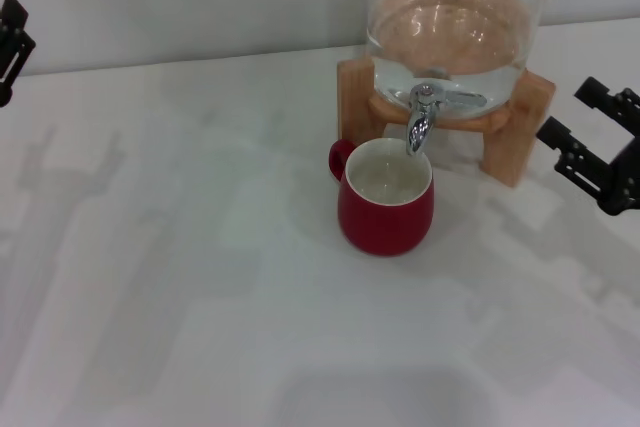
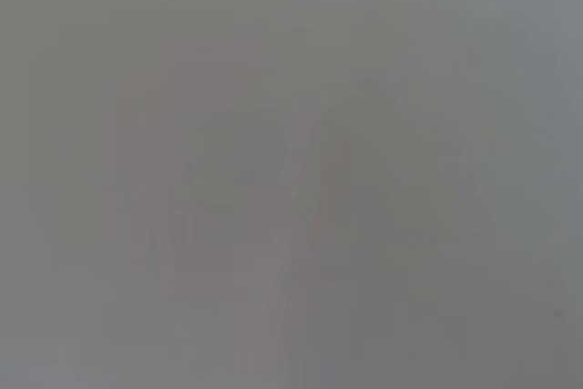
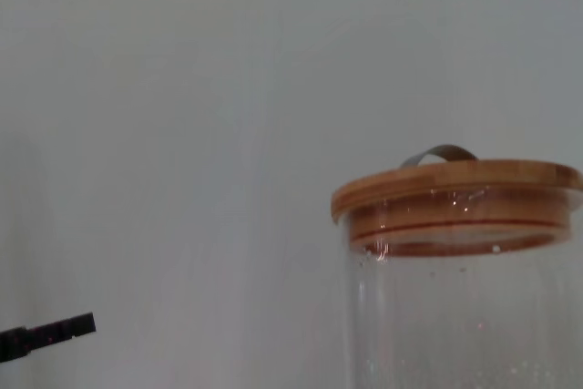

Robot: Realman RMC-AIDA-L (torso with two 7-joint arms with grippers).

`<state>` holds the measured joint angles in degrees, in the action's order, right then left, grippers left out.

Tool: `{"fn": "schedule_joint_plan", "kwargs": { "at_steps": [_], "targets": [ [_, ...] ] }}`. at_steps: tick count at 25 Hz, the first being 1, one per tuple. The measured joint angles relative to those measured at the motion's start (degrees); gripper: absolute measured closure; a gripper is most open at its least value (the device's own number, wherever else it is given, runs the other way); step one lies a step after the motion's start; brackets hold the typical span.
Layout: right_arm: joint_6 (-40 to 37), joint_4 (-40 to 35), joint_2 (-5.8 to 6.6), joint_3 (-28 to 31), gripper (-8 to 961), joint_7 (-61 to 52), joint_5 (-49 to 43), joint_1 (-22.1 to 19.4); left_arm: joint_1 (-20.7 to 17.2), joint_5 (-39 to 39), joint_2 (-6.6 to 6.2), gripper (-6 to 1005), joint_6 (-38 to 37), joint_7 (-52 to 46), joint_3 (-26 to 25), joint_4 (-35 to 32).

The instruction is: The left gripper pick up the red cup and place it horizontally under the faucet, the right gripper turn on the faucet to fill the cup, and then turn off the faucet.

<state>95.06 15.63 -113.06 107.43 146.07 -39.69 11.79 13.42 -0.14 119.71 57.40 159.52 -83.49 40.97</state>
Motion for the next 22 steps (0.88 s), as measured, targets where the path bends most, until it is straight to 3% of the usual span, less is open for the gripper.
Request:
{"fn": "schedule_joint_plan", "kwargs": {
  "at_steps": [22],
  "targets": [
    [-4.76, 0.01, -0.86, -2.13, 280, 0.35, -1.63, 4.37, 0.20, -0.31, 0.00, 110, 0.61, -0.59, 1.94, 0.34]
  ]
}}
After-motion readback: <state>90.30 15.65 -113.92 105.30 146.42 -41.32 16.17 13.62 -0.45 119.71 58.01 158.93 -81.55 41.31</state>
